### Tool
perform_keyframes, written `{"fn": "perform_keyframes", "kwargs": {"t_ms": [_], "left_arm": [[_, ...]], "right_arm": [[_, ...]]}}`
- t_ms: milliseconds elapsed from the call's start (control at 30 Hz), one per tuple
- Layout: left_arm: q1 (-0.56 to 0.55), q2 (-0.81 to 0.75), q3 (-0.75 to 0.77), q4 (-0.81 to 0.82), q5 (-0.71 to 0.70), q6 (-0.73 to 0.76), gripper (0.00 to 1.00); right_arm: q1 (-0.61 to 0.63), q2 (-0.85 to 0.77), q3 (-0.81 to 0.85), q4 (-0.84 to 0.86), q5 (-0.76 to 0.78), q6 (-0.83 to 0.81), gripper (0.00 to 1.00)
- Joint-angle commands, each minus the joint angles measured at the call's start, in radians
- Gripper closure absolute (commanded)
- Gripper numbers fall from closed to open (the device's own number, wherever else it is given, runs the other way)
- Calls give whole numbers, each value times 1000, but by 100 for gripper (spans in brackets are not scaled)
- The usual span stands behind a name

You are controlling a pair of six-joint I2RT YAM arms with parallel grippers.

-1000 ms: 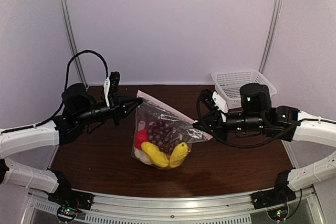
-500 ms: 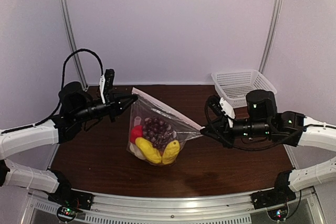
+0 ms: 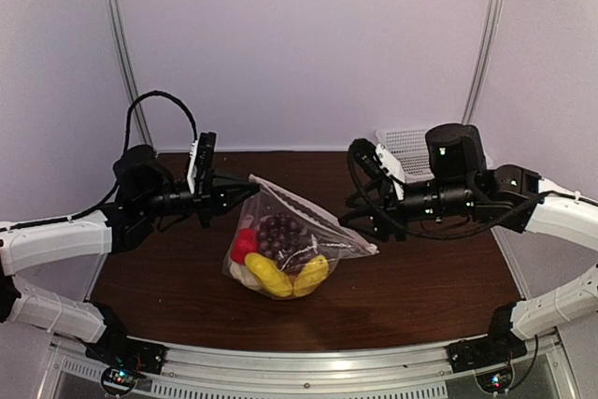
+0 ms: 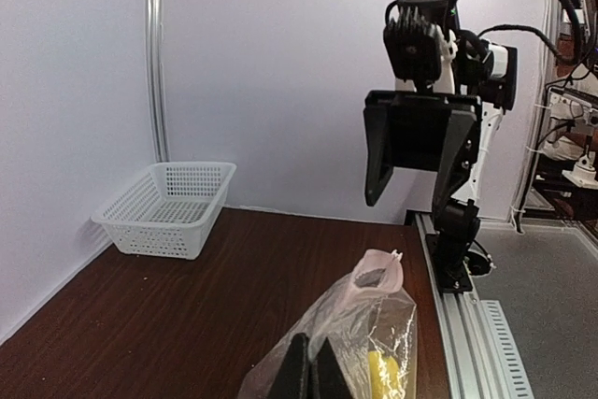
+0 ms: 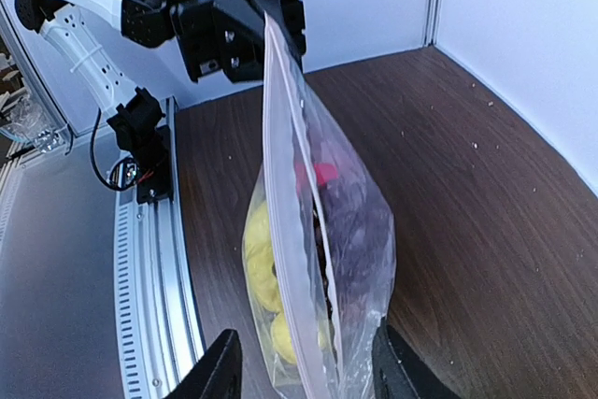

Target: Open the zip-top bag and remove the fake food

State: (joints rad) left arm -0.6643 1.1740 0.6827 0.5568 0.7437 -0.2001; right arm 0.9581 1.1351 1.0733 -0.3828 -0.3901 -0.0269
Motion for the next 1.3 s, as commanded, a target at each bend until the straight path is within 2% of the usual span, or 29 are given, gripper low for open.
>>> {"fn": "perform_keyframes", "kwargs": {"t_ms": [0, 400, 600, 733, 767, 1033, 1133, 1267], "left_arm": [[-17, -11, 39, 17, 49, 51, 100], [-25, -24, 48, -6, 48, 56, 100], [-24, -20, 51, -2, 26, 48, 100], [-24, -15, 52, -1, -20, 45, 100], [-24, -13, 52, -2, -41, 41, 100], [-7, 6, 61, -18, -270, 34, 100], [43, 35, 81, -6, -324, -21, 100], [107, 103, 134, -18, -302, -95, 100]], "right_arm": [[4, 52, 92, -21, -17, -28, 53], [26, 179, 160, -46, 7, -56, 67], [30, 218, 169, -60, 43, -64, 80], [30, 226, 174, -46, 87, -56, 99], [29, 226, 175, -37, 103, -53, 100], [-4, 256, 224, 64, 206, -7, 100], [-41, 307, 288, 85, 156, 21, 100], [-45, 380, 358, 95, 28, 67, 100]]}}
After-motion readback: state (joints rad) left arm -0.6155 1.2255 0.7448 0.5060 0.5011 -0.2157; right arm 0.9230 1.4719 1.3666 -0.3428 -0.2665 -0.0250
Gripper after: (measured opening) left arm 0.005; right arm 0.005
